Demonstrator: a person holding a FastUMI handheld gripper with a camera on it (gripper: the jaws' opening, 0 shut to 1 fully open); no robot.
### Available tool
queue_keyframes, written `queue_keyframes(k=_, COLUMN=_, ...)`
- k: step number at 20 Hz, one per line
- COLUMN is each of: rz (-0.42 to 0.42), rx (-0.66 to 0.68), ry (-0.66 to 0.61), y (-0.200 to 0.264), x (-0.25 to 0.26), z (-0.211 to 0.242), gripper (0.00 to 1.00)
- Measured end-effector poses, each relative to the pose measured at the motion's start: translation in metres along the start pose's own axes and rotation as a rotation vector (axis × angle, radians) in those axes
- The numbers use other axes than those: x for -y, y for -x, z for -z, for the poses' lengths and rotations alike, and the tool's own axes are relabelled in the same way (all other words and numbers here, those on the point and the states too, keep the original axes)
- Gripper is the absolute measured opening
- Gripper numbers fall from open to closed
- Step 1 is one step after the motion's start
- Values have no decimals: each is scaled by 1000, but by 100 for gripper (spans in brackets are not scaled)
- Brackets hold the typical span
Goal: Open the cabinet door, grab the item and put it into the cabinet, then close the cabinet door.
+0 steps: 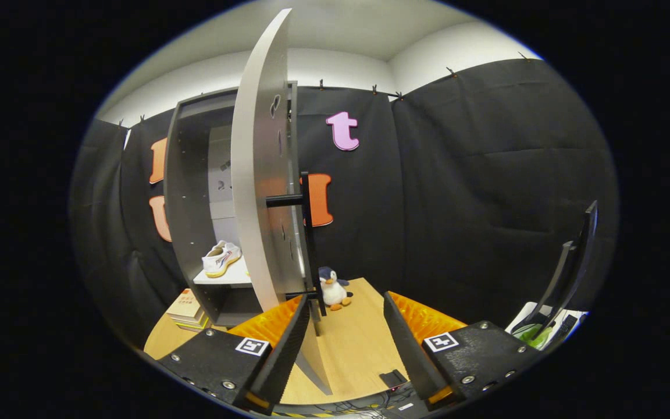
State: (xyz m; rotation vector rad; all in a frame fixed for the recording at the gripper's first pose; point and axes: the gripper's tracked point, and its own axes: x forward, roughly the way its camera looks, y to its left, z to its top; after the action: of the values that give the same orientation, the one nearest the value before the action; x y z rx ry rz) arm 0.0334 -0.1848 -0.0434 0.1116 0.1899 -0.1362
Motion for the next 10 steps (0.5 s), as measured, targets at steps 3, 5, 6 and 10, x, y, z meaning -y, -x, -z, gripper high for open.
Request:
queue_keyframes(k=3, rz=-76, rx=8, ry=4, y=1, x=-36, z=-2, gripper=82)
queue_keyframes(k=5, rz=-154, rx=1, ry=1, y=-1, x=-69, z=0, gripper=82)
queue_keyframes(k=6, rz=-196, rx=0, ry=3, y=-2, x=-86, z=2, gripper=82)
queue_keyframes(k=10, rz=-318, rx=4, ry=29, y=-14, x=-144, z=2, gripper=83)
